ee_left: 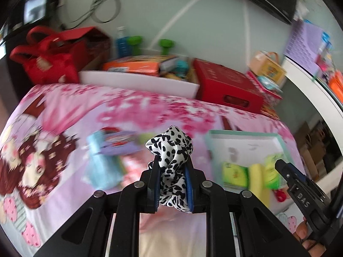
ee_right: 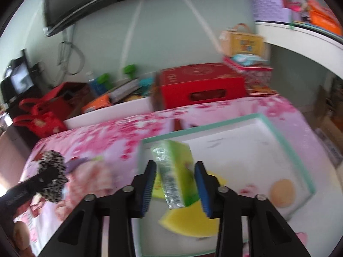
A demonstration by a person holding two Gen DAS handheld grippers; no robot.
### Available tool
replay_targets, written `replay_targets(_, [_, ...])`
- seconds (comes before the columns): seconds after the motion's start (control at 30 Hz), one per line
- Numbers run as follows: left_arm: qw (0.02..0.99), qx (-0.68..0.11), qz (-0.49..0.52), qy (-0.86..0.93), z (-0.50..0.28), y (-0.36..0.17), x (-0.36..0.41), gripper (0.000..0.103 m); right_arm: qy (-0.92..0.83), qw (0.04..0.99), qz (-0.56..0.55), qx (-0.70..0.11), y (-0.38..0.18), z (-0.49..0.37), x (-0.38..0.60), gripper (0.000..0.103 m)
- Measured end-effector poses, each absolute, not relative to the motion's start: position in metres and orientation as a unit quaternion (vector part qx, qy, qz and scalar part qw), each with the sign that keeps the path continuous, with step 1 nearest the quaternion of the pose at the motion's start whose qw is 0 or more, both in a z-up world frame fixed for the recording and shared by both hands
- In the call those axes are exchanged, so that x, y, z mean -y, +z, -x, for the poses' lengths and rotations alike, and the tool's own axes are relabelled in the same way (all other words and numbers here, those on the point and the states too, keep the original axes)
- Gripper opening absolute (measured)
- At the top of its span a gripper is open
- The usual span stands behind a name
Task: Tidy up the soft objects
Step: 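Carry both items over the tray and open both tools to drop them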
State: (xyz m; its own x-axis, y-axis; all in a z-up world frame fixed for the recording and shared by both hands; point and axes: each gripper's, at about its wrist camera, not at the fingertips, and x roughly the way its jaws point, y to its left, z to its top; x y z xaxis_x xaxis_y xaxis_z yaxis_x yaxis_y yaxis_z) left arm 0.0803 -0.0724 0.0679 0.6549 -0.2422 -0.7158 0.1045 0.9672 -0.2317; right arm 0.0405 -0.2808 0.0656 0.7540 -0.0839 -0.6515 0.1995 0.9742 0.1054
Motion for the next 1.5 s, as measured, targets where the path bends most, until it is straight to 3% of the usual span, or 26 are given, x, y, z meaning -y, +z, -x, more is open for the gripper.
replay_targets(0.33, [0.889,-0.418,0.038,-0.185,-0.104,0.054,0.165,0.020,-0.177,0.911,-0.099,-0.359,0.052,-0.032,0.342,0.038])
replay_targets(0.63, [0.880,-0.430,0.022,-0.199,-0.121,0.038,0.196,0.021,-0.190,0.905,-0.105,-0.365,0.045,-0.032,0.349,0.038])
replay_targets(0.7, [0.879,-0.430,0.023,-0.204,-0.124,0.038,0.201,0.026,-0.191,0.903,-0.108,-0.369,0.042,-0.033,0.351,0.038])
replay_targets(0.73, [0.879,-0.429,0.025,-0.206,-0.125,0.037,0.203,0.040,-0.193,0.902,-0.108,-0.372,0.041,-0.033,0.351,0.038])
replay_targets(0.77, [0.879,-0.427,0.028,-0.208,-0.126,0.038,0.204,0.062,-0.196,0.900,-0.107,-0.374,0.040,-0.034,0.352,0.038])
replay_targets(0.8, [0.879,-0.426,0.032,-0.212,-0.125,0.039,0.205,0.070,-0.199,0.899,-0.105,-0.375,0.039,-0.034,0.352,0.038])
replay_targets(0.83, [0.880,-0.423,0.033,-0.213,-0.125,0.041,0.206,0.074,-0.202,0.898,-0.105,-0.376,0.039,-0.034,0.353,0.038])
replay_targets(1.0, [0.883,-0.429,0.018,-0.191,-0.123,0.039,0.203,0.074,-0.202,0.895,-0.101,-0.384,0.036,-0.035,0.353,0.040])
replay_targets(1.1, [0.885,-0.435,0.014,-0.167,-0.122,0.035,0.196,0.082,-0.210,0.892,-0.083,-0.393,0.034,-0.037,0.350,0.056])
replay_targets(1.17, [0.886,-0.439,0.008,-0.149,-0.122,0.032,0.192,0.088,-0.210,0.891,-0.078,-0.394,0.033,-0.037,0.350,0.061])
replay_targets(1.37, [0.884,-0.451,0.010,-0.126,-0.122,0.025,0.179,0.088,-0.213,0.887,-0.079,-0.401,0.029,-0.038,0.350,0.083])
replay_targets(1.43, [0.883,-0.452,0.011,-0.121,-0.121,0.024,0.175,0.088,-0.215,0.886,-0.082,-0.403,0.028,-0.039,0.351,0.096])
replay_targets(1.5, [0.883,-0.454,0.009,-0.116,-0.120,0.023,0.172,0.088,-0.219,0.884,-0.087,-0.405,0.026,-0.038,0.353,0.103])
